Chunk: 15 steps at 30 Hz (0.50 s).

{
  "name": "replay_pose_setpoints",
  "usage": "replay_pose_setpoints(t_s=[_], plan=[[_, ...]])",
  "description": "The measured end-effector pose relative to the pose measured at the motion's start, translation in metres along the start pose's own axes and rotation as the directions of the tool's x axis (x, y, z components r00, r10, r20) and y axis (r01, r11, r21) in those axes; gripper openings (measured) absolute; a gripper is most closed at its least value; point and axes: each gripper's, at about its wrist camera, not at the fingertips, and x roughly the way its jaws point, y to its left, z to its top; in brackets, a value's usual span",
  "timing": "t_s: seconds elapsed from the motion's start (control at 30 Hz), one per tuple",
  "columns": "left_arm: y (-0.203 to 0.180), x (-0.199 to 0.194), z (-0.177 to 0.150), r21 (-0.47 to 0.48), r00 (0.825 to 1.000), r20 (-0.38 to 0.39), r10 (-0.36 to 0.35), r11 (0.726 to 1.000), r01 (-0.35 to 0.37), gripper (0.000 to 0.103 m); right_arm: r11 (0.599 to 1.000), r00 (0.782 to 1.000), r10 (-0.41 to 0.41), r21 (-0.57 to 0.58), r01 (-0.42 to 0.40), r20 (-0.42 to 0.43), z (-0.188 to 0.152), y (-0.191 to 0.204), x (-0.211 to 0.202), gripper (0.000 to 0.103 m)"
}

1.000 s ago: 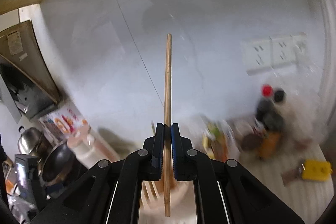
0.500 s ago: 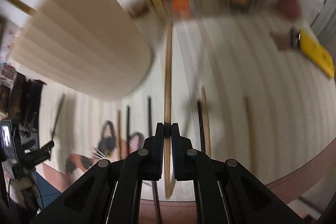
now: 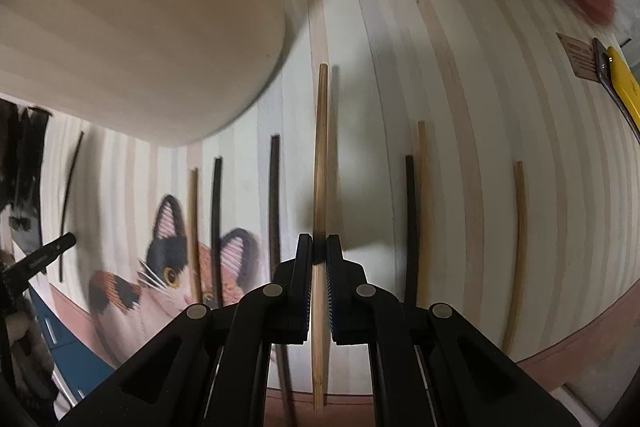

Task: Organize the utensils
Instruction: 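Return the left tool to the chopstick row while the right tool grasps another wooden chopstick, then grasp the loose black chopstick with the left tool while the right tool regrasps a wooden one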

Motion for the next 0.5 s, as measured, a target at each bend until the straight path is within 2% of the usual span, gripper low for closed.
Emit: replay_pose_setpoints(t_s=[0.03,0.07,0.1,0.17,0.23,0.3,0.33,0.37,0.43,0.5], plan=[[0.002,-0.004,-0.007,-0.036,0.998,-0.011,-0.055,0.998,0.055,0.0,1.0,1.0,-0.008,-0.004,0.008,-0.016,0.0,-0.002,0.002,0.007],[0.002,-0.011,-0.012,-0.043,0.997,0.005,-0.08,0.996,0.08,0.001,1.0,1.0,-0.013,-0.007,0.012,-0.024,0.001,-0.003,0.003,0.007],[0.002,-0.02,-0.014,-0.032,0.997,0.041,-0.069,0.997,0.07,0.002,1.0,0.999,-0.014,-0.01,0.014,-0.03,0.002,-0.004,0.003,0.007],[-0.001,-0.036,-0.01,0.045,0.995,0.102,-0.023,0.999,0.019,0.006,0.999,0.999,-0.023,-0.024,0.022,-0.041,0.003,-0.004,0.003,0.007],[-0.002,-0.042,0.001,0.135,0.987,0.147,0.062,0.987,-0.082,0.013,0.998,0.998,-0.045,-0.042,0.043,-0.045,0.007,-0.005,0.004,0.008],[0.0,-0.041,0.015,0.221,0.966,0.199,0.163,0.953,-0.206,0.038,0.998,0.997,-0.055,-0.039,0.053,-0.047,0.013,0.002,0.005,0.014],[0.0,-0.039,0.02,0.246,0.957,0.214,0.197,0.937,-0.248,0.043,0.998,0.997,-0.056,-0.032,0.055,-0.052,0.02,0.007,0.007,0.017],[0.0,-0.034,0.027,0.293,0.949,0.22,0.224,0.913,-0.284,0.047,0.998,0.997,-0.055,-0.017,0.054,-0.057,0.024,0.008,0.008,0.021],[0.001,-0.02,0.035,0.365,0.94,0.206,0.273,0.869,-0.333,0.048,0.998,0.996,-0.059,0.004,0.059,-0.068,0.027,0.014,0.012,0.028],[0.005,-0.005,0.036,0.45,0.938,0.167,0.303,0.823,-0.346,0.05,0.998,0.996,-0.063,0.013,0.064,-0.065,0.031,0.017,0.013,0.033]])
